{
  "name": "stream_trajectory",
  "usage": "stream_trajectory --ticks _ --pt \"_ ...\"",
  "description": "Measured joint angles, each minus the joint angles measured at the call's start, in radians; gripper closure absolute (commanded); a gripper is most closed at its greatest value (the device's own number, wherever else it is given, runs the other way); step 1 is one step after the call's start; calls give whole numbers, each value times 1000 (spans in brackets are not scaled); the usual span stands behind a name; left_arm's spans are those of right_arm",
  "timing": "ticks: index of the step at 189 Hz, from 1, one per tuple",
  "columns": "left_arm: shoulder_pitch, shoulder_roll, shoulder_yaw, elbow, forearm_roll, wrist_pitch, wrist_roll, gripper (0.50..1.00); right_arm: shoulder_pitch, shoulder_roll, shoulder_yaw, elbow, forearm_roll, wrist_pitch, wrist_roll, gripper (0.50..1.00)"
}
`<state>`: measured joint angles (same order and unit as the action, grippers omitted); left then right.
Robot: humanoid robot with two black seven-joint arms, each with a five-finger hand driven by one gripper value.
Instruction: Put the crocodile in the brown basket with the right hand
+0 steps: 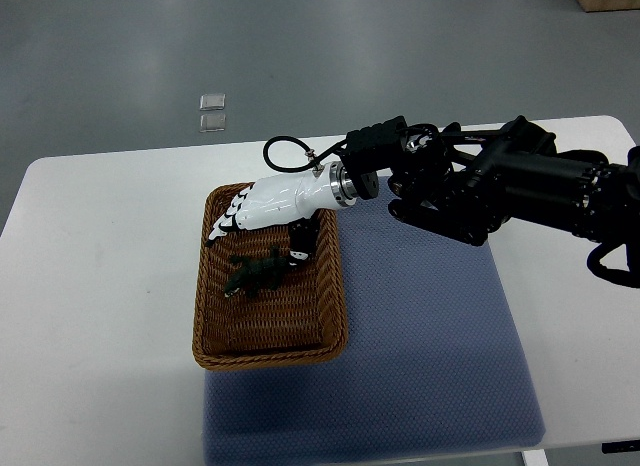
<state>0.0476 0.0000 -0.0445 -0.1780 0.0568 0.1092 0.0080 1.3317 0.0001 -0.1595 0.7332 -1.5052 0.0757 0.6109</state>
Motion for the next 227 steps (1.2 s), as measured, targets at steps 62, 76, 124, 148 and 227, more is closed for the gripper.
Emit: stream_trajectory --ticks 62,76,124,148,227 --pt "0 0 0 0 0 0 0 500 6 -5 36 -1 20 3 0 576" --pt "0 0 0 0 0 0 0 500 8 -24 58 -3 66 11 0 576" --pt "0 0 0 0 0 0 0 500 2 -136 131 -25 413 176 -1 574" --pt "0 0 0 0 0 0 0 500 -13 -201 168 -30 574 243 -6 574" --pt "0 0 2 0 0 0 0 500 -182 -359 209 -81 1112 378 -80 574"
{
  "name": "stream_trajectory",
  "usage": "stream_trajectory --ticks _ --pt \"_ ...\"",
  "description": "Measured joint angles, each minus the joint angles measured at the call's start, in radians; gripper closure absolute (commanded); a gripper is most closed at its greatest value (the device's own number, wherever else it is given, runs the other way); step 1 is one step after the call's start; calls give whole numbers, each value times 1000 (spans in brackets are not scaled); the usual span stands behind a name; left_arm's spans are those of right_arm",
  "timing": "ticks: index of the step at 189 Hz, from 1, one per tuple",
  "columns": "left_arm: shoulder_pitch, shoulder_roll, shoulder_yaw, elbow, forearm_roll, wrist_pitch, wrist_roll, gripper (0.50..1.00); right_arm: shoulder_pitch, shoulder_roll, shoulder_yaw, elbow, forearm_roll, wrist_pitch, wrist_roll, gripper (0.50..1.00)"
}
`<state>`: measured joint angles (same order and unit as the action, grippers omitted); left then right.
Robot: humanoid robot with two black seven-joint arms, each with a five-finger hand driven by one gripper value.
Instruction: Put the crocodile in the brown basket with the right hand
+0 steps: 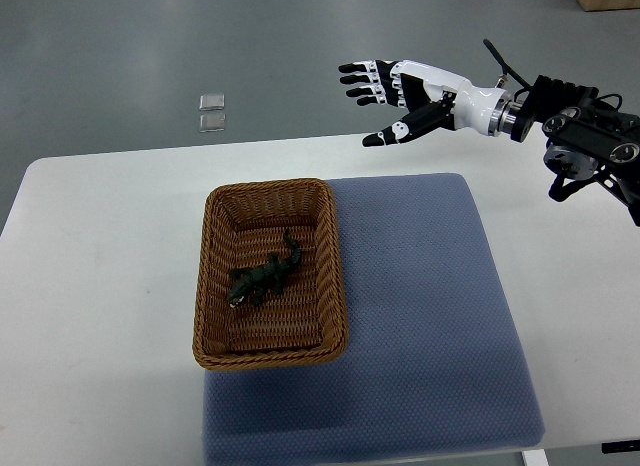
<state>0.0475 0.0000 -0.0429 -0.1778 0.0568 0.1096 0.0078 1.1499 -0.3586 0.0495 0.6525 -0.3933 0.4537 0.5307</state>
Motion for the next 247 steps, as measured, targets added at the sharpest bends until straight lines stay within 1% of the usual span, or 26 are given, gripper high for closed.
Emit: stream_trajectory --ticks 18,40,64,76,103,131,169,215,247 --pt "0 0 0 1 0 0 0 500 -30 -11 0 -10 161 0 -76 572" --pt "0 0 0 1 0 0 0 500 -59 -13 0 -33 351 3 -154 574" --pt "0 0 0 1 0 0 0 500 -87 -11 0 -42 534 3 -224 574" --pt "0 0 0 1 0 0 0 500 -98 -7 0 -42 615 3 -244 574" --pt "0 0 0 1 0 0 0 500 -125 -4 -1 -42 761 -3 -269 574" --pt "0 0 0 1 0 0 0 500 -149 -7 -1 -47 834 -10 -294 572" --pt "0 0 0 1 0 0 0 500 -165 -10 8 -49 855 -11 -293 572" --pt "0 0 0 1 0 0 0 500 -200 7 117 -50 841 0 -287 572" --pt "0 0 0 1 0 0 0 500 -208 9 136 -49 839 15 -287 572"
